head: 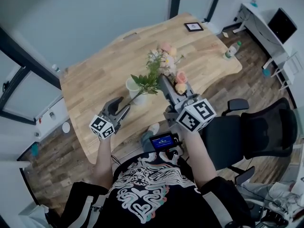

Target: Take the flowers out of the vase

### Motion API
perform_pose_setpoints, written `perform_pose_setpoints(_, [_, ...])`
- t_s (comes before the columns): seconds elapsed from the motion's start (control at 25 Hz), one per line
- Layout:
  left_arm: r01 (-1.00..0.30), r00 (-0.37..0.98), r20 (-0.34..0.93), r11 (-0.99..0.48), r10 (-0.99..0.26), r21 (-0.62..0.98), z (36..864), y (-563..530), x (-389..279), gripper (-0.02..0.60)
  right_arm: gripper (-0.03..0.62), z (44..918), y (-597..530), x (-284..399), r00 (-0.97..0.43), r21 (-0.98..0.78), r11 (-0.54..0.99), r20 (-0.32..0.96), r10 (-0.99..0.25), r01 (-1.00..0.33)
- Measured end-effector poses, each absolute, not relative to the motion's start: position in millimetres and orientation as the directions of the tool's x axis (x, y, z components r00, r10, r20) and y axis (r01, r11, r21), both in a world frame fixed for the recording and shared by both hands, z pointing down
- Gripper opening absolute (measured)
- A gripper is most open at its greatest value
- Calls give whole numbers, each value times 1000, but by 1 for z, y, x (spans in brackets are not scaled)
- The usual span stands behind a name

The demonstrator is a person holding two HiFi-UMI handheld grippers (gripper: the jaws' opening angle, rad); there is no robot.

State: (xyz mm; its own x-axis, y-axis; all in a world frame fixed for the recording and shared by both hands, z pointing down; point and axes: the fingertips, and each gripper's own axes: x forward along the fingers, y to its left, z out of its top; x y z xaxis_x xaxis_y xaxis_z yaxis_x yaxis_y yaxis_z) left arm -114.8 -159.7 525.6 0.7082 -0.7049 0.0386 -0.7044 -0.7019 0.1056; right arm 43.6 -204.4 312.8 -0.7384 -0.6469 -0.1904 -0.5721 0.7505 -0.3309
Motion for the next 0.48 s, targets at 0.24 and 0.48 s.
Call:
perform_pose_setpoints(0.24, [-718,696,102,-687,-711,112,546,-152,-124,140,44,350,-216,56,-722,-408,706,-145,-676,-579])
perform_pose_setpoints(0.48, [-752,659,173,-647,-732,130,565,-152,-140,3,44,399,-222,53,-738,-454,677,-59,-672,-579])
